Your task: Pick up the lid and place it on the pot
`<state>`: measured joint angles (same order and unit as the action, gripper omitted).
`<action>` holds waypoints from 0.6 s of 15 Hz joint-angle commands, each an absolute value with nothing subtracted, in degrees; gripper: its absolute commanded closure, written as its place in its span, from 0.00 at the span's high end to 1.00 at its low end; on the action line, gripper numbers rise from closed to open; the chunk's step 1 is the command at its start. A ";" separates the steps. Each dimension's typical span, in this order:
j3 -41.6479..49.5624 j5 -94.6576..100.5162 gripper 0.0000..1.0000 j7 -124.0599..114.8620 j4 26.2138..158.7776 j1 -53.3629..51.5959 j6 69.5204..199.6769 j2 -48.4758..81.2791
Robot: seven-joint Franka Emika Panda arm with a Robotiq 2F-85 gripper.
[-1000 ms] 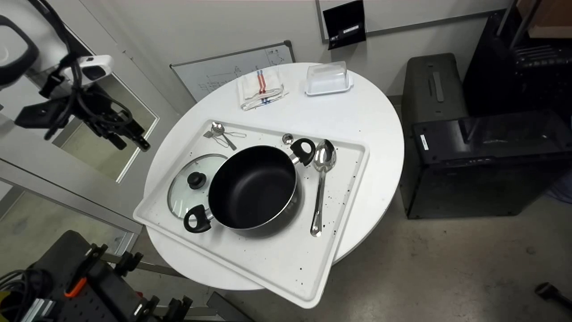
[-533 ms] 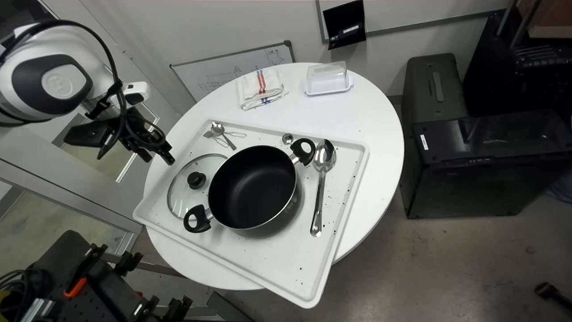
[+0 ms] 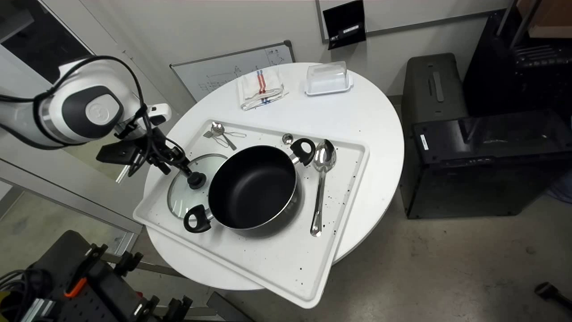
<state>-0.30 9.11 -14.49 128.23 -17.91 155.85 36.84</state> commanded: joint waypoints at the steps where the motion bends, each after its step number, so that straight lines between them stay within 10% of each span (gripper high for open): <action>1: 2.28 9.81 1.00 -16.67 125.02 -20.95 158.96 41.71; 9: 4.83 9.02 1.00 -16.79 120.50 -24.03 162.20 47.95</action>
<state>3.29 9.09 -15.47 123.23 -22.27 160.44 45.25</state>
